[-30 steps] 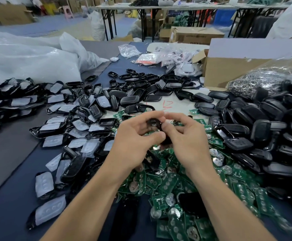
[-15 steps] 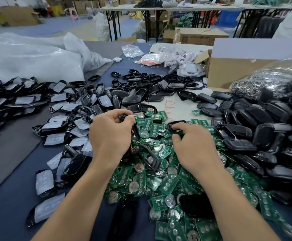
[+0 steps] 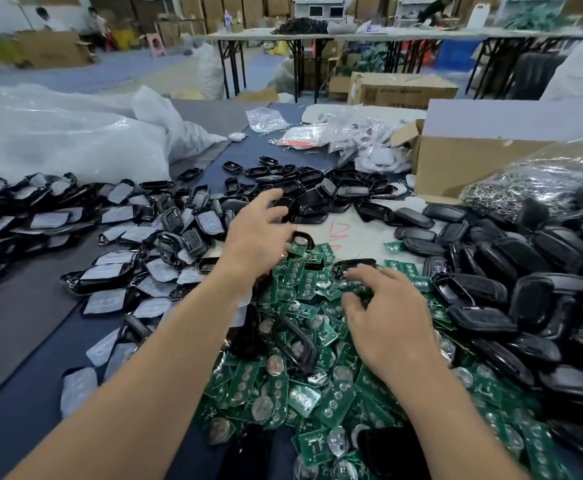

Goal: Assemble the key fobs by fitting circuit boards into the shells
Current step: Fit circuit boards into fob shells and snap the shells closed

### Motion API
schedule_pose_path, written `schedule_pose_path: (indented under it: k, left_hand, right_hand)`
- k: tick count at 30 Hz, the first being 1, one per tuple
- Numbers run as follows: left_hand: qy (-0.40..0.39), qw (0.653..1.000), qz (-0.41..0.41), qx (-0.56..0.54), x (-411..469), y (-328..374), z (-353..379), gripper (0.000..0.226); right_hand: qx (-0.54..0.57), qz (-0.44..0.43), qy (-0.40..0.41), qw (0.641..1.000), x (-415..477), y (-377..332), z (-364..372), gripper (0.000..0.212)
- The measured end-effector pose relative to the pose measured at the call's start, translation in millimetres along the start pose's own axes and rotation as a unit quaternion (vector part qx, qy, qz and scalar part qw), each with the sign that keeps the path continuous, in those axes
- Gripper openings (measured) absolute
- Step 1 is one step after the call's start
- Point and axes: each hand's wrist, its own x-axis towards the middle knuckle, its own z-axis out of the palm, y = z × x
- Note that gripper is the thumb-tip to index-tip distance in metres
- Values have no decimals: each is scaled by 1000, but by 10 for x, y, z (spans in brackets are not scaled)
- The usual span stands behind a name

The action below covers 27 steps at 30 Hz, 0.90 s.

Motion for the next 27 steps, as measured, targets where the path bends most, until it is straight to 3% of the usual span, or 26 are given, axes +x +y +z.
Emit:
schedule_pose_path:
  k: [4,7,9,11,13,15,17,19,20,23,27]
  left_hand:
    - [-1,972,40,233,227,-61,-15,43]
    - [-20,914,67,399,322,-76,35,36]
    - [-12,879,109,463,335,-86,63,31]
    - [19,868,136,478,288,-78,73,24]
    - [97,878,157,442,183,-77,49,16]
    - [140,922,128,337,50,-75,-6,14]
    - [89,988,60,114,-104,-55,-78,16]
    - [29,997,4,-68,-340,-27,-138,13]
    - [12,995,-8,-100,-469,-35,-147,13]
    - [16,996,-13,-90,-790,-130,-110,18]
    - [47,998,23,-20,-958,-247,-68,13]
  right_hand:
    - [0,0,-32,999,-6,-6,-1,29]
    - [22,-7,-21,1000,11,24,-5,17]
    - [29,-8,-11,999,13,31,-2,6]
    - [40,-5,1,999,8,39,2,15]
    - [83,-10,21,996,10,53,-8,22]
    - [175,-21,33,984,16,53,-37,20]
    - [298,-19,31,954,-4,16,-69,19]
    - [392,-7,26,919,-27,-29,-94,23]
    - [429,5,17,903,-32,-43,-103,22]
    - [480,23,-29,876,-44,-77,-108,17]
    - [489,33,-55,870,-60,-75,-92,25]
